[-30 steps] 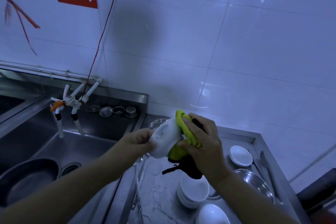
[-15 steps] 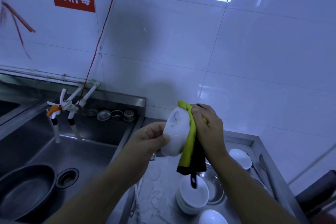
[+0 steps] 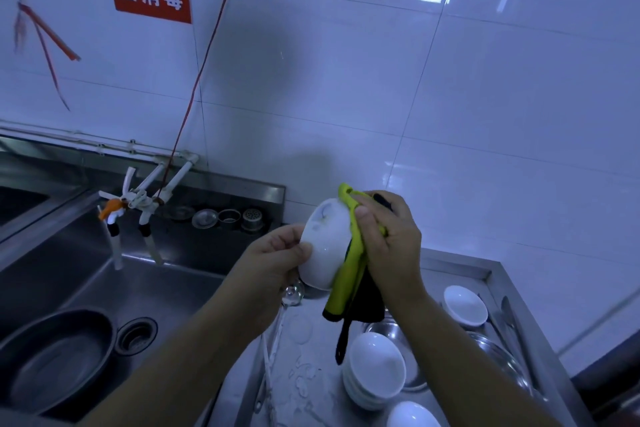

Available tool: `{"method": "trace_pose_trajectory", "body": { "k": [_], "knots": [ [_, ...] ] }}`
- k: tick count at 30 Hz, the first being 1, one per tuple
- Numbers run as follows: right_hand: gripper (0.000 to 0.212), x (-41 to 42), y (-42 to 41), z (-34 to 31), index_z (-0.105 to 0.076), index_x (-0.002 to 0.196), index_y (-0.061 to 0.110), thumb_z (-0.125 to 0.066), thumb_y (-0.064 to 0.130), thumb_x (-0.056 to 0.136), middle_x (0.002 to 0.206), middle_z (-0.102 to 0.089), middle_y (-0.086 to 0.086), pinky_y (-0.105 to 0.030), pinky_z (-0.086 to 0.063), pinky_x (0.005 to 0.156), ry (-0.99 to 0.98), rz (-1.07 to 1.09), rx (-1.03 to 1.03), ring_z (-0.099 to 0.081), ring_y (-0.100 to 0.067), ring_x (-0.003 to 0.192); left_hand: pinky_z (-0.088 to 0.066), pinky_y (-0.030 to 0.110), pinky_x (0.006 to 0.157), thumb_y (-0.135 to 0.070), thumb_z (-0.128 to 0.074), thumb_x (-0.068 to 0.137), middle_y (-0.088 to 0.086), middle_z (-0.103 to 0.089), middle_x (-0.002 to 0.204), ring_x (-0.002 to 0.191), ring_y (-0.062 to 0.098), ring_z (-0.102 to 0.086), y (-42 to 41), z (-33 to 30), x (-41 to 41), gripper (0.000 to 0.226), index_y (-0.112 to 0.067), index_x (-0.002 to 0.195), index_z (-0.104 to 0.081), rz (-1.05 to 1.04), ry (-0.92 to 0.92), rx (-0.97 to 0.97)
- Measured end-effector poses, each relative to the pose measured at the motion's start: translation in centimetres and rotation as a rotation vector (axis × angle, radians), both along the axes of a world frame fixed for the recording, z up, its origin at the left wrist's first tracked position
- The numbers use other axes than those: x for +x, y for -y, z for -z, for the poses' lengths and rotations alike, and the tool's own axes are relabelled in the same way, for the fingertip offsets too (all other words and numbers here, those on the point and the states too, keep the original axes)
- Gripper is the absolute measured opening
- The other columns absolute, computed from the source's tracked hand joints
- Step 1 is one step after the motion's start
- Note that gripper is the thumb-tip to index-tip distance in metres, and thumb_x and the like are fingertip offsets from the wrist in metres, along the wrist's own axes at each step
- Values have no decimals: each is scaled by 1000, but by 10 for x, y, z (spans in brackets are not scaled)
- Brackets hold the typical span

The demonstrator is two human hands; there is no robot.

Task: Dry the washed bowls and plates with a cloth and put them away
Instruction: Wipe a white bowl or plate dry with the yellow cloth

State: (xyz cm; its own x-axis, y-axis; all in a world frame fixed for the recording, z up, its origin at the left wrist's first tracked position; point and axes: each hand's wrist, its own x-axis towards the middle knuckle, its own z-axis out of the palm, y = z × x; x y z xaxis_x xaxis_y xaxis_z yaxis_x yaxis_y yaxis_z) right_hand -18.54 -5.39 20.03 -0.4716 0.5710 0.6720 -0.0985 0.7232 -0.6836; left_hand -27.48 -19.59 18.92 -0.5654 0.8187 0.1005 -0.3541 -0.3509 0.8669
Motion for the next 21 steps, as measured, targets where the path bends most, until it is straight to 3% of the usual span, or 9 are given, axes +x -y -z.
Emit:
{"method": "trace_pose_trajectory", "body": {
  "k": [2,7,10,14,21],
  "knots": [
    [25,1,-5,3,-71,108,31,-53,28,90,107,-57,15,-9,-37,91,25,7,-32,-54,-3,105,-56,26,57,-7,-59,73,14,-72,84,71,20,-70,1,1,-2,23,-2,94,-67,-19,74,4],
    [29,3,3,6,-70,111,25,-55,34,88,111,-52,17,-7,-30,96,89,59,151,-47,-8,109,-58,24,65,-5,-51,78,13,-71,88,75,18,-69,1,3,-9,26,1,100,-63,-94,167,-1],
    [25,2,20,10,-72,108,15,-57,25,90,114,-54,9,-14,-31,97,46,40,338,-44,-13,108,-57,23,62,-1,-42,90,11,-73,85,72,16,-70,-2,1,-10,23,-1,100,-63,-71,201,-8],
    [14,9,27,23,-76,97,9,-66,11,87,110,-64,-9,-23,-37,94,-16,23,533,-51,-27,101,-58,23,60,-5,-37,95,10,-73,78,67,15,-70,-2,0,-10,25,-3,95,-62,-56,284,16],
    [23,24,17,35,-76,94,7,-57,20,93,111,-61,-1,-27,-41,93,-77,-8,441,-52,-24,102,-57,23,64,-3,-38,94,8,-72,78,68,14,-70,-3,-1,-14,23,-1,95,-61,-65,319,41]
  ]
}}
